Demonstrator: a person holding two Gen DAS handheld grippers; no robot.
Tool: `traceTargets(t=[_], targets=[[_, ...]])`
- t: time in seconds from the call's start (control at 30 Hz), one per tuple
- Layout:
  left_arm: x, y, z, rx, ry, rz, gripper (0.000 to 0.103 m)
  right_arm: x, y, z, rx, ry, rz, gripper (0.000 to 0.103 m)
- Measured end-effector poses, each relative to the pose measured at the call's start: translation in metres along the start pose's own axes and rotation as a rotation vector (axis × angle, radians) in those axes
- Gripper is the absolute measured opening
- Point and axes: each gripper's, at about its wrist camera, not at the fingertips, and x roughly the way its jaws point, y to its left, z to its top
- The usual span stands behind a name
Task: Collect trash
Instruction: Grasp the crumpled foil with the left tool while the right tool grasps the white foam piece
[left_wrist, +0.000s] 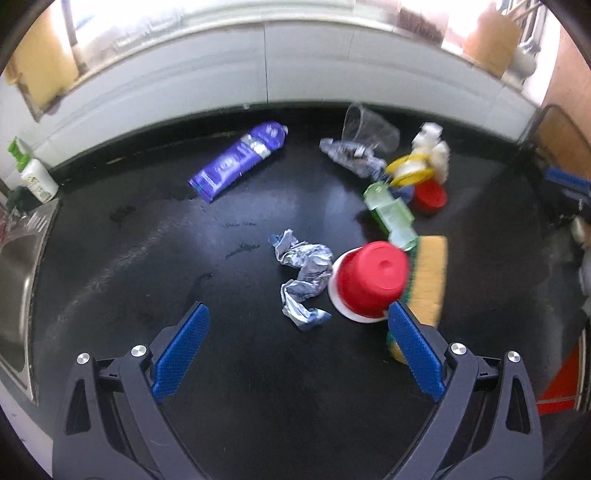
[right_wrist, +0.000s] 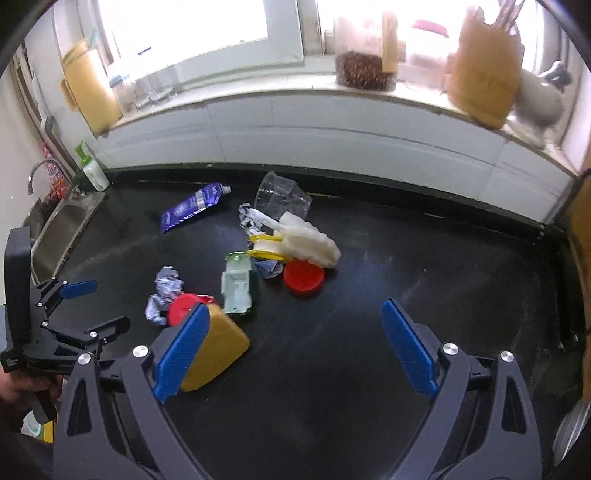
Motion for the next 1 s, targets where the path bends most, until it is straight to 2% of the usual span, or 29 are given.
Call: traceTargets(t=[0.2,0.4,0.53,0.63,0.67,0.7,0.73,0.8,1.0], targets=[[0.047,0.013,0.002,0.008,0.067,-0.017,0.094,0.063,-0.012,0.022,-0.062,0.063,0.015,0.087],[0.071,0.022,0.005,0.044,0.087,-0.061,0.094,0.118,-0.022,0.032,-0.125,0.144,0.027,0.077],[0.081,0.021,0.012,0.062,0.088,-0.074,0.094,0.136,-0.026,0.041,-0.138,0.154,0.066,0.073],[0.085,0.020,0.021,0.061,0.074,-0.089,0.093,0.144,-0.027,0.049,-0.157,0.161,0.105,0.056],[0.086,0.020,0.023,0.061,0.071,-0.091,0.090,0.146,-0.027,0.051,-0.159,0.166,0.115,0.042],[0.086,0.020,0.026,0.058,0.069,-0.105,0.080,0.147,-0.027,0.053,-0.159,0.173,0.122,0.028],[0.086,0.020,0.028,0.053,0.064,-0.110,0.075,0.147,-0.027,0.054,-0.155,0.176,0.129,0.027],[0.084,0.020,0.033,0.045,0.062,-0.115,0.045,0.142,-0.027,0.058,-0.143,0.166,0.142,0.019],[0.076,0.022,0.035,0.016,0.070,-0.121,0.041,0.120,-0.027,0.064,-0.094,0.119,0.148,0.017]])
